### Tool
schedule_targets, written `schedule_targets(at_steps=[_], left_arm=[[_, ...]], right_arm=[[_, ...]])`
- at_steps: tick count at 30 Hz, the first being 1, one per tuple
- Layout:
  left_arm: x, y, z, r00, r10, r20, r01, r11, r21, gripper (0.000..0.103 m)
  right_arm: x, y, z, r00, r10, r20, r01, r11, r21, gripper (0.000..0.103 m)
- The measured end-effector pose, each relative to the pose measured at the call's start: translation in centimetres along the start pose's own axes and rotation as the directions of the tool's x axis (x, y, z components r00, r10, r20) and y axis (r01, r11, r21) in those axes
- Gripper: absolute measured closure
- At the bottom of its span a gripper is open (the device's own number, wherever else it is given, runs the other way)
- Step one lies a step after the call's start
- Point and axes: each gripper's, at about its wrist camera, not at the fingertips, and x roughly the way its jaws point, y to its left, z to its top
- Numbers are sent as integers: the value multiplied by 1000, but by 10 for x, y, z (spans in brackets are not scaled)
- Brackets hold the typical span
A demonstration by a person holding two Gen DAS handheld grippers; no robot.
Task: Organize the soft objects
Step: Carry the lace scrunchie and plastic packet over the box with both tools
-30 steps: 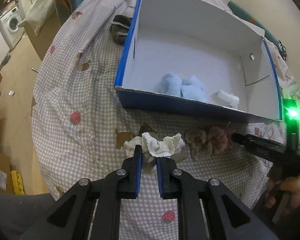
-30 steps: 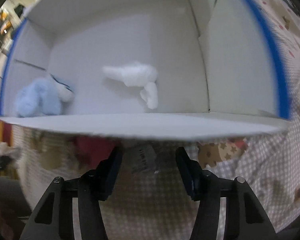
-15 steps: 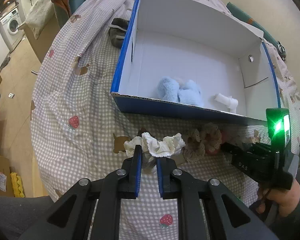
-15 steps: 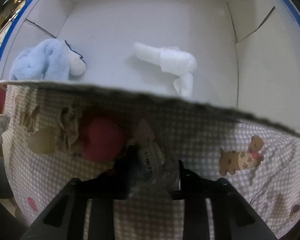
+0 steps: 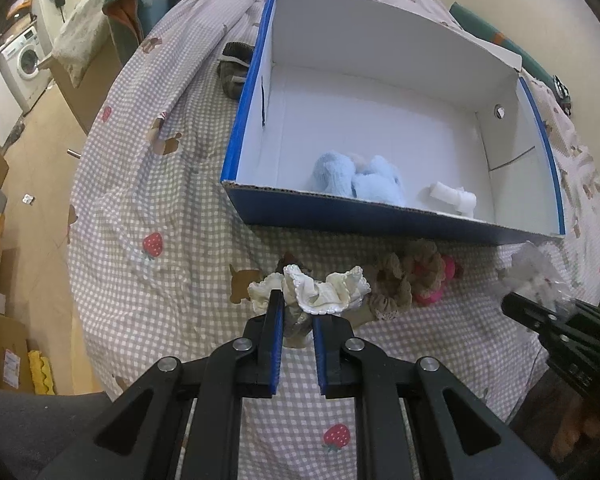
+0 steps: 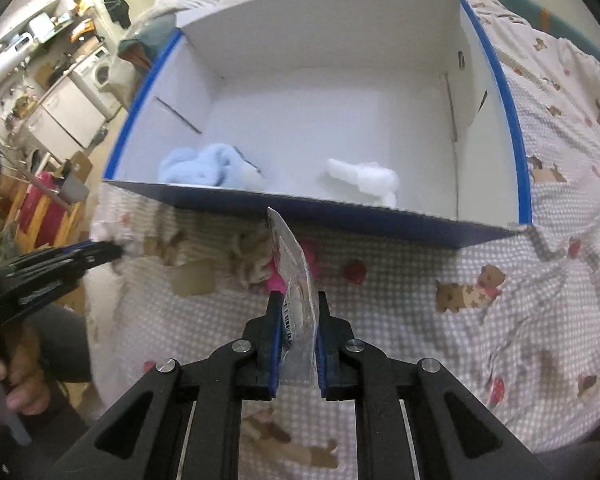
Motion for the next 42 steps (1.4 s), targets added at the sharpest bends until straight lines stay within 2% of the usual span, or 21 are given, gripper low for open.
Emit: schedule_targets(at_steps=[2,6,8,12,14,19,22,27,36,42], left_arm=[[-1,0,-2,1000,12,3,-12,1000,8,91],[-5,5,-5,999,32,13,-32,999,7,91],[-5,7,-7,999,35,5,-35,999,1,91],[-10,9,-7,999,43,9,-43,999,-6,91],[-18,7,-5,999,43,34,-43,999,-3,91],[-49,0,11,987,56,153,-57,998,2,91],[-62,-3,22,981,48,191,-49,999,2,91],[-73,-12,45,975,30,222,-34,999,10,91],[-58,-30,98,976,31,215,-36,999,16,91],[-36,-38,120,981,42,191,-44,999,6,91]], right_arm=[[-4,-3,-10,1000,5,5,-5,1000,1,88],[-4,-17,-7,1000,4,16,-4,1000,4,88],[-1,-12,-2,1000,9,29,-10,1000,6,88],[-9,-19,-10,997,30,71,-31,999,14,88],[-18,-23,-9,994,38,106,-40,999,17,88],[-38,-23,-5,979,43,197,-47,999,16,88],[-46,-23,0,971,73,228,-81,996,24,88],[-52,-16,22,961,132,245,-135,991,-4,88],[-50,-20,83,949,114,292,-100,993,-63,88],[-17,-33,106,962,136,239,-131,991,-36,88]])
